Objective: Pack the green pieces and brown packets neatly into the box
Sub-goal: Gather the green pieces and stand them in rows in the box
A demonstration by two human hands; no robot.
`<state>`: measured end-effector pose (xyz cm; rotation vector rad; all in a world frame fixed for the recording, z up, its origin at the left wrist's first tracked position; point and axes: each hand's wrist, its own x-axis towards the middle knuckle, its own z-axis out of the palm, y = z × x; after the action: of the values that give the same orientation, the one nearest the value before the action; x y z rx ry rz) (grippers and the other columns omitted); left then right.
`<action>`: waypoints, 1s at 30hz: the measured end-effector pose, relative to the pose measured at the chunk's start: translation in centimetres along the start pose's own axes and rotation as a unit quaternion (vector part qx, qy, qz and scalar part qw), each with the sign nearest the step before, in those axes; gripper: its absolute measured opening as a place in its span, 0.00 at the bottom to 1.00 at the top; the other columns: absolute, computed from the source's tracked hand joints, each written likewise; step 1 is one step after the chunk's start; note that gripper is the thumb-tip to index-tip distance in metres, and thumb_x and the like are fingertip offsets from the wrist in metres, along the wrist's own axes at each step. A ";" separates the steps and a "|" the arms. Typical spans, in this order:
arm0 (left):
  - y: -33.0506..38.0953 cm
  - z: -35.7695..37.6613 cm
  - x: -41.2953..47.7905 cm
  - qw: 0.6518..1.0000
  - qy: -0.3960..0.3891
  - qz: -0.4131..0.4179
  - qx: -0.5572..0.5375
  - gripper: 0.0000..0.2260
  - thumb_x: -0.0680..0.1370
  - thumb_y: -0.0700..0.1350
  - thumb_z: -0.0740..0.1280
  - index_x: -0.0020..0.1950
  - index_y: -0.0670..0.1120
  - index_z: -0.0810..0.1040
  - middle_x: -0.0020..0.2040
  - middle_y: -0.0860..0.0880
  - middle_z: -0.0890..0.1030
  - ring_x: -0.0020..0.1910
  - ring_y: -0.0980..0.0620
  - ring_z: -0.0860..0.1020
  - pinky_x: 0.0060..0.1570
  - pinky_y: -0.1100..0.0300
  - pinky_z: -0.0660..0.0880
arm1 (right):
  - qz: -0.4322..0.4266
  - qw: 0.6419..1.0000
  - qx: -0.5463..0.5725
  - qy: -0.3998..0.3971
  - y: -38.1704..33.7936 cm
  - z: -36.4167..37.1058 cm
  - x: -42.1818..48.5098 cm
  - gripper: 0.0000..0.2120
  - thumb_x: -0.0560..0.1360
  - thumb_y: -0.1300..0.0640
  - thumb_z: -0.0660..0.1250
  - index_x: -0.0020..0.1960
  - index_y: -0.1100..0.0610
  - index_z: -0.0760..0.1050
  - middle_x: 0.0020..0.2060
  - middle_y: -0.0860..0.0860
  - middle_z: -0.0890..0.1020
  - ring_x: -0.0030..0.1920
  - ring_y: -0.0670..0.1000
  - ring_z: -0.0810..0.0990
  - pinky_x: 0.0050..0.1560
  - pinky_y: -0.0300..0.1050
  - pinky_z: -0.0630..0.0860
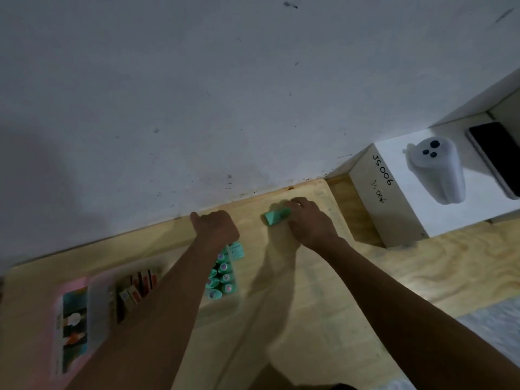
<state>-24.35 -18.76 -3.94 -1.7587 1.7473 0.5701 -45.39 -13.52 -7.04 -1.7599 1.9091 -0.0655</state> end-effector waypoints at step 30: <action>-10.5 1.0 -13.5 0.744 0.146 0.181 -0.626 0.04 0.72 0.48 0.73 0.43 0.49 0.82 0.38 0.50 0.84 0.33 0.55 0.81 0.37 0.61 0.74 | 0.011 0.937 0.327 0.125 -9.7 -1.5 -14.2 0.12 0.78 0.47 0.66 0.45 0.54 0.82 0.33 0.46 0.81 0.32 0.40 0.76 0.35 0.36 0.72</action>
<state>-14.40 -8.40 5.49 -2.3766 2.0890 2.1277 -37.16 -2.11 2.92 -1.3112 1.7790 -0.8523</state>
